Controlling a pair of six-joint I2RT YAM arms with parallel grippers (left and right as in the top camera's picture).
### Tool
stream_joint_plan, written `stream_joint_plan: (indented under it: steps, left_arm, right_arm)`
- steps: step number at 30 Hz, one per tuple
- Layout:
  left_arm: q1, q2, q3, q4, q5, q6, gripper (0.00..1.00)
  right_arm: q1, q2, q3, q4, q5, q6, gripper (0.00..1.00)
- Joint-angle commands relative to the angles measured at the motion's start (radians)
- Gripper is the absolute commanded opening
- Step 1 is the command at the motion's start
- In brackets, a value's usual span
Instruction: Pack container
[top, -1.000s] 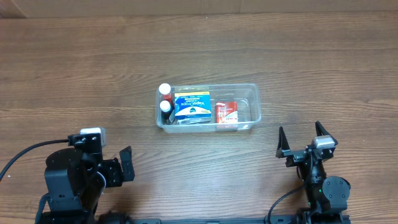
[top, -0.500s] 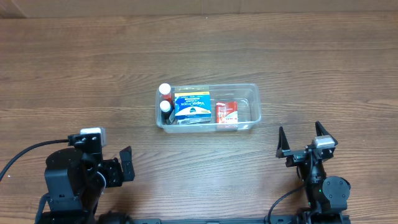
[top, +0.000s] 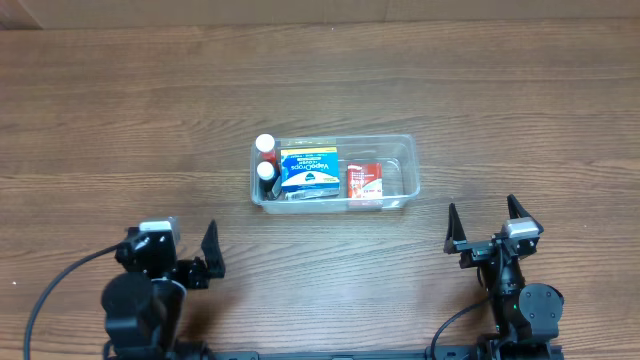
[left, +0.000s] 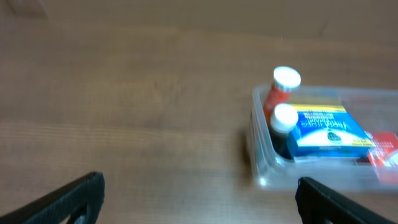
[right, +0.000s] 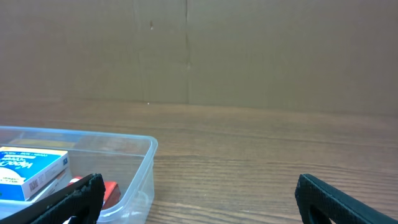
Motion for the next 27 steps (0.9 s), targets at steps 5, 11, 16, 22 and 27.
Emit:
stream_joint_plan:
  steps: [5, 11, 16, 22, 27]
  left_arm:
    - [0.007, -0.192, -0.33, 0.531, -0.031, 0.053, 1.0]
    - [0.04, -0.254, -0.467, 0.709, -0.05, 0.051, 1.0]
    - [0.051, -0.253, -0.465, 0.572, -0.051, 0.05, 1.0]
    - [0.051, -0.253, -0.465, 0.534, -0.043, -0.012, 1.0]
    - [0.051, -0.252, -0.465, 0.534, -0.043, -0.012, 1.0]
  right_arm:
    - [0.006, -0.01, -0.01, 0.006, 0.008, 0.006, 1.0]
    - [0.006, -0.01, -0.01, 0.006, 0.008, 0.006, 1.0]
    - [0.006, -0.01, -0.01, 0.005, 0.008, 0.006, 1.0]
    - [0.006, -0.01, -0.01, 0.006, 0.008, 0.006, 1.0]
    - [0.006, -0.01, -0.01, 0.006, 0.008, 0.006, 1.0]
